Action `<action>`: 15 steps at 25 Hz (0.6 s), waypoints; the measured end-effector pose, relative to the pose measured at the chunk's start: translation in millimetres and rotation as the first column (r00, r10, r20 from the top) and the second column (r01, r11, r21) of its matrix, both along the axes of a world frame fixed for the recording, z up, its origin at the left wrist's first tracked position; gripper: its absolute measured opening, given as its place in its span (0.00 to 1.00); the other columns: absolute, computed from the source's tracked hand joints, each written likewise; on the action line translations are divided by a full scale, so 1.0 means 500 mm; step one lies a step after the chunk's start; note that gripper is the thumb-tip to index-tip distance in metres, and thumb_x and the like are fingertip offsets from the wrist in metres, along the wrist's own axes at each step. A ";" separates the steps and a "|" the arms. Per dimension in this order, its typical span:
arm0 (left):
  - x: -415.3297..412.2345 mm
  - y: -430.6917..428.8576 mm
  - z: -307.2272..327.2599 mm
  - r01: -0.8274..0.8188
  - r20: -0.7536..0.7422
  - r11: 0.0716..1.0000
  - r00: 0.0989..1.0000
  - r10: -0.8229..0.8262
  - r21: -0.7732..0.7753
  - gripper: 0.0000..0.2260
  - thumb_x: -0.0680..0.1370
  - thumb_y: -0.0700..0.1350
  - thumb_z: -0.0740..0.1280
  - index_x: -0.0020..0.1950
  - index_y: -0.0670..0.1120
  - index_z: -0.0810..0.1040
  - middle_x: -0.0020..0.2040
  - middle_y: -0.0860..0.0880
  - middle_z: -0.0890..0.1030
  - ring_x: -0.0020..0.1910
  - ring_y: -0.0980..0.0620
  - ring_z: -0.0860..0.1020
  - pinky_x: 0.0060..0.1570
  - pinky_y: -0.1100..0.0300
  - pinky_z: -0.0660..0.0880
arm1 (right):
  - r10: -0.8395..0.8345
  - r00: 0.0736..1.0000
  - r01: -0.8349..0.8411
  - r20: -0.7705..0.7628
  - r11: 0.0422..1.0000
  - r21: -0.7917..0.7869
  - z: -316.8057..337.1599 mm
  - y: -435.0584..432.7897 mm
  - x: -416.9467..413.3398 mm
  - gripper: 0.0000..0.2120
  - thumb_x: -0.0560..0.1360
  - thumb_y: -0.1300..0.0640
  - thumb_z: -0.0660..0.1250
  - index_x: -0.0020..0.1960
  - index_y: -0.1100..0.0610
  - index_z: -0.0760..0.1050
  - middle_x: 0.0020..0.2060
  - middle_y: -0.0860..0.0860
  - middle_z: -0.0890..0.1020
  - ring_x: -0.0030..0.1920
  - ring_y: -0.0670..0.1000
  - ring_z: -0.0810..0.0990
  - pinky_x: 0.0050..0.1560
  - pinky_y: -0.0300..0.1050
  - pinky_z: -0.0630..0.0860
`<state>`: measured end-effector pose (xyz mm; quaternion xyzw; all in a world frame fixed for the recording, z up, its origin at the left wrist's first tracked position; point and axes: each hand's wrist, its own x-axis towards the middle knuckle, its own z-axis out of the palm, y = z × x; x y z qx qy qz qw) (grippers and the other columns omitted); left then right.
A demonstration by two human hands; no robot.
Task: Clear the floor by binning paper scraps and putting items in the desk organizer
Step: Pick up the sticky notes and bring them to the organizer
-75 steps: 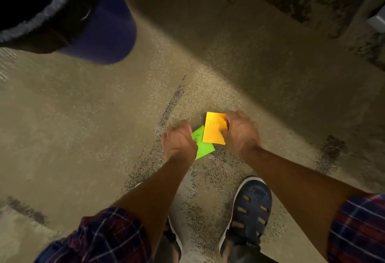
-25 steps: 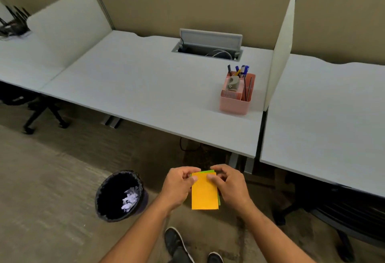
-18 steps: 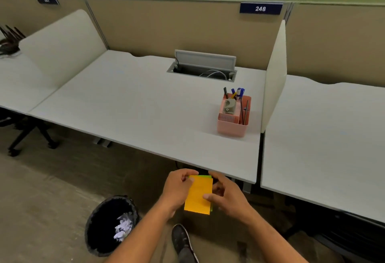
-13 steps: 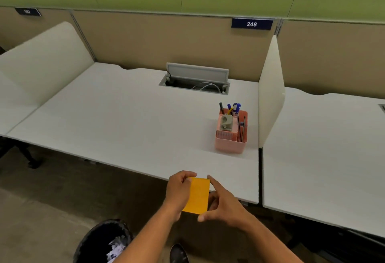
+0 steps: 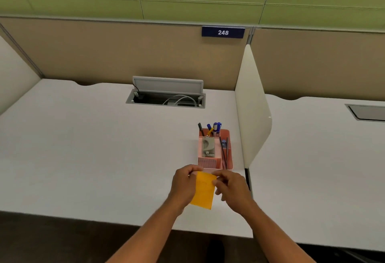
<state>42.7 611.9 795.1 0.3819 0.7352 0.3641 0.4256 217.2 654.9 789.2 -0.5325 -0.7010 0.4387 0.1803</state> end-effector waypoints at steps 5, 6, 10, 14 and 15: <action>-0.009 0.133 0.042 -0.006 -0.204 0.996 0.979 0.024 0.093 0.09 0.83 0.45 0.66 0.61 0.52 0.83 0.58 0.50 0.85 0.55 0.50 0.81 0.52 0.58 0.78 | -0.015 0.999 0.018 -0.030 0.994 0.106 0.027 0.159 -0.003 0.11 0.82 0.56 0.69 0.63 0.54 0.82 0.49 0.51 0.86 0.44 0.49 0.85 0.42 0.32 0.81; -0.013 0.158 0.048 -0.014 -0.238 0.994 0.970 0.039 0.106 0.10 0.83 0.45 0.68 0.62 0.50 0.84 0.58 0.49 0.85 0.55 0.50 0.81 0.53 0.57 0.80 | -0.018 0.999 0.022 -0.029 0.991 0.132 0.030 0.187 -0.009 0.12 0.82 0.56 0.69 0.64 0.54 0.82 0.51 0.51 0.86 0.46 0.51 0.85 0.46 0.36 0.83; -0.018 0.237 0.057 0.016 -0.349 0.995 0.937 0.019 0.098 0.11 0.82 0.46 0.70 0.63 0.46 0.85 0.58 0.46 0.87 0.55 0.49 0.82 0.55 0.56 0.81 | -0.042 0.999 0.042 -0.005 0.981 0.187 0.014 0.262 -0.021 0.13 0.82 0.53 0.67 0.65 0.53 0.82 0.54 0.53 0.87 0.48 0.51 0.84 0.55 0.43 0.82; -0.016 0.243 0.017 0.102 -0.431 0.994 0.896 -0.104 -0.029 0.11 0.82 0.45 0.69 0.63 0.45 0.86 0.58 0.46 0.88 0.56 0.48 0.84 0.56 0.59 0.79 | 0.045 0.993 -0.056 0.108 0.993 0.101 -0.031 0.273 -0.010 0.15 0.83 0.49 0.64 0.67 0.52 0.79 0.61 0.52 0.84 0.57 0.53 0.83 0.59 0.45 0.80; -0.018 0.239 0.001 0.127 -0.444 0.989 0.884 -0.148 -0.077 0.11 0.83 0.45 0.69 0.63 0.45 0.85 0.59 0.46 0.88 0.57 0.48 0.84 0.57 0.59 0.78 | 0.083 0.985 -0.095 0.152 0.993 0.074 -0.044 0.270 -0.009 0.16 0.83 0.48 0.63 0.68 0.51 0.79 0.62 0.51 0.84 0.59 0.54 0.83 0.60 0.46 0.80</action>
